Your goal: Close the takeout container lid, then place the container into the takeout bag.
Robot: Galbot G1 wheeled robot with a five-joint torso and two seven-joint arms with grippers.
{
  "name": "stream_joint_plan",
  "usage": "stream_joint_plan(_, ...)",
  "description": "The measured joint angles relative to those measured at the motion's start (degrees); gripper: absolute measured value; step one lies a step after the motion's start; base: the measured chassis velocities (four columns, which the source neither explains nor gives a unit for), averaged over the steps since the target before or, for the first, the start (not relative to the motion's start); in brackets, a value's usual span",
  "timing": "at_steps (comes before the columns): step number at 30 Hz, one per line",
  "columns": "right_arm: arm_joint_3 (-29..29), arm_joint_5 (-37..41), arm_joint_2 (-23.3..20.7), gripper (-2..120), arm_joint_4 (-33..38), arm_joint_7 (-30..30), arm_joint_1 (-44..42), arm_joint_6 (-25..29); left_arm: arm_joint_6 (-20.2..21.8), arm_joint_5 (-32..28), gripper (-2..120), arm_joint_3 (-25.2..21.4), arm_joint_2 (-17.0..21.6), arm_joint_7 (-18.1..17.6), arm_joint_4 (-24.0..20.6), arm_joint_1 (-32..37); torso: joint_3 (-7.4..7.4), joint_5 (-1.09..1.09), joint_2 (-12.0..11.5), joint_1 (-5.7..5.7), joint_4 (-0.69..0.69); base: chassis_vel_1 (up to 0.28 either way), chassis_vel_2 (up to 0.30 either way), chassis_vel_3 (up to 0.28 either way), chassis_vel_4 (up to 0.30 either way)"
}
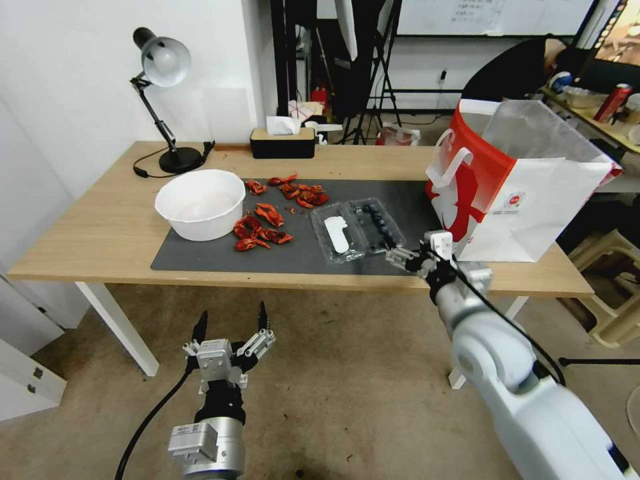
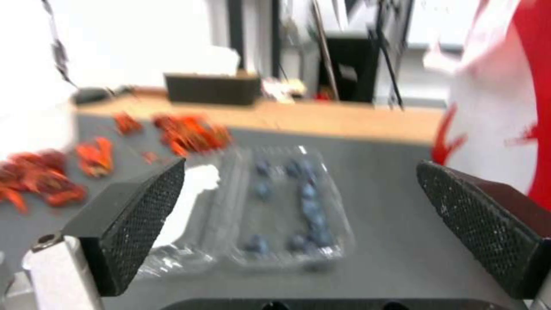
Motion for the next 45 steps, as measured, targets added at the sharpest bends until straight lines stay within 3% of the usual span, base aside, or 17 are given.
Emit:
stream_joint_plan(5,3.28,-0.13,-0.33,100,-1.76,-5.67,-4.30,11.58,0.00,-0.55,100,0.19,0.00,0.08,0.36,-0.33,0.00,0.00,0.00,0.00,0.01,0.000,0.000,0.000,0.000)
stream_joint_plan(14,11.86,2.77,0.34,100,-3.57,-15.62,-13.91,21.99,1.01,-4.17,100,0.73,0.00,0.72,0.83,-1.92,0.01,0.00,0.00,0.00,0.00,0.000,0.000,0.000,0.000)
stream_joint_plan(18,14.82,4.78,1.31,100,-4.16,-19.47,-17.68,24.24,1.62,-5.83,100,1.49,0.00,0.77,1.42,-3.01,0.01,-0.01,0.00,0.00,0.01,0.000,0.000,0.000,0.000)
stream_joint_plan(24,15.03,5.40,2.06,100,-6.06,-20.43,-19.80,26.21,0.63,-10.59,100,2.11,0.00,0.72,1.78,-3.75,0.01,-0.01,0.00,0.00,0.00,0.000,0.000,0.000,0.000)
stream_joint_plan(26,13.46,5.44,2.27,100,-7.14,-20.72,-19.89,27.01,0.05,-16.35,100,2.96,0.03,1.03,1.30,-4.53,0.01,0.01,0.00,0.00,0.04,0.000,0.000,0.000,0.000)
stream_joint_plan(27,13.46,5.44,2.27,100,-7.14,-20.72,-19.89,27.01,0.05,-16.35,100,2.96,0.03,1.03,1.30,-4.53,0.01,0.01,0.00,0.00,0.04,0.000,0.000,0.000,0.000)
stream_joint_plan(30,13.42,5.37,3.24,100,-7.23,-21.45,-21.61,27.65,0.54,-24.36,100,4.25,0.17,1.57,1.71,-7.39,0.01,0.01,0.00,0.00,-0.01,0.000,0.000,0.000,0.000)
stream_joint_plan(31,13.42,5.37,3.24,100,-7.23,-21.45,-21.61,27.65,0.54,-24.36,100,4.25,0.17,1.57,1.71,-7.39,0.01,0.01,0.00,0.00,-0.01,0.000,0.000,0.000,0.000)
stream_joint_plan(34,13.69,4.41,4.10,100,-6.69,-21.64,-23.65,28.08,0.80,-35.88,100,5.33,0.30,1.67,3.95,-11.26,0.01,0.00,0.00,0.00,0.02,0.000,0.000,0.000,0.000)
stream_joint_plan(37,13.83,3.67,4.69,100,-6.28,-21.52,-24.83,28.20,0.66,-41.34,100,6.85,0.97,2.14,5.94,-13.60,0.01,0.00,0.00,0.00,0.00,0.000,0.000,0.000,0.000)
stream_joint_plan(45,14.29,1.96,5.61,100,-5.16,-20.62,-25.94,27.32,1.55,-46.23,100,9.15,1.72,4.59,8.29,-17.27,0.01,-0.01,0.00,0.00,0.01,0.000,0.000,0.000,0.000)
